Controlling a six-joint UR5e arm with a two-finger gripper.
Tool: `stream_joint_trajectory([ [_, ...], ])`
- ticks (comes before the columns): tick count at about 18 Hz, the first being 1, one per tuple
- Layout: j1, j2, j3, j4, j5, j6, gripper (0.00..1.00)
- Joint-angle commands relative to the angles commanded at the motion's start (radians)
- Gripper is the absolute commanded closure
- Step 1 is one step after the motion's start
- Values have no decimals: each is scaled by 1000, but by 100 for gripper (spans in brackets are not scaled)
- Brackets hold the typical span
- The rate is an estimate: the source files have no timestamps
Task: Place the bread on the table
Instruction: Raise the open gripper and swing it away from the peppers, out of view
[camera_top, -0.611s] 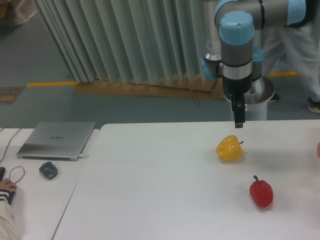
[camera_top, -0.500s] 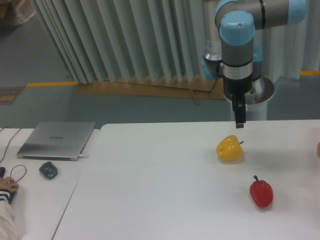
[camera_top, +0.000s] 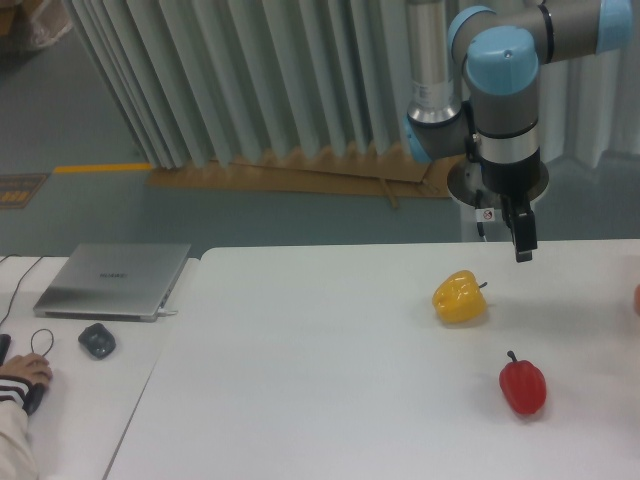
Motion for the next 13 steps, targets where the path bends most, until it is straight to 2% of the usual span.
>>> stream_joint_trajectory([
  [11, 6, 2, 2, 0, 0, -2, 0],
  [13, 29, 3, 3, 0, -3, 1, 0],
])
